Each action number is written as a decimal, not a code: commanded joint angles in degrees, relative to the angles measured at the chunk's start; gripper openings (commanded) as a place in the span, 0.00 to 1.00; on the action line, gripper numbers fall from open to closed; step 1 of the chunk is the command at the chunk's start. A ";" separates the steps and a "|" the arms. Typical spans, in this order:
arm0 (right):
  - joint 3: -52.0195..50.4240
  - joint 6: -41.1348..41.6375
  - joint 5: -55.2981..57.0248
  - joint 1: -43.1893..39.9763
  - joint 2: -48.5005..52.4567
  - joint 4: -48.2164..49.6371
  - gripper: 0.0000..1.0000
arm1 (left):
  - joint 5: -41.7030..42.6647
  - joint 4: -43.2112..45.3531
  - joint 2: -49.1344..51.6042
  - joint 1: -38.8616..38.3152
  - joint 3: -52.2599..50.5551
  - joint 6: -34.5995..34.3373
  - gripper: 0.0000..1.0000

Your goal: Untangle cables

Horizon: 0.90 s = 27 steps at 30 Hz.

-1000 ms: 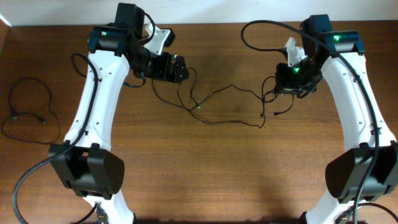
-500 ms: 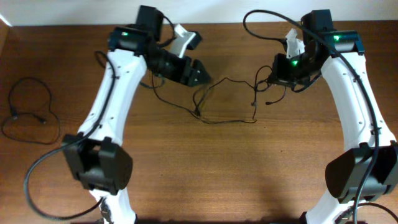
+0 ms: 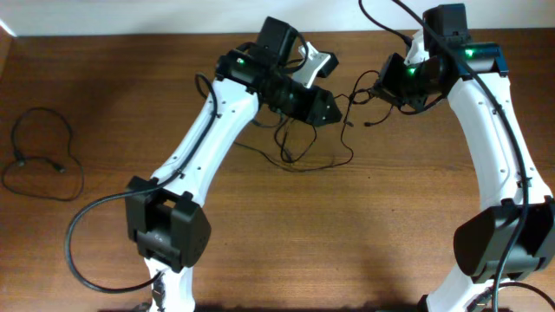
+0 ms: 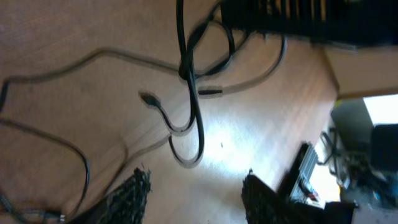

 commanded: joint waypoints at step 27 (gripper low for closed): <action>0.39 -0.11 -0.72 0.26 0.20 -0.07 0.04 | -14.75 9.11 9.38 -5.27 0.48 -11.41 0.26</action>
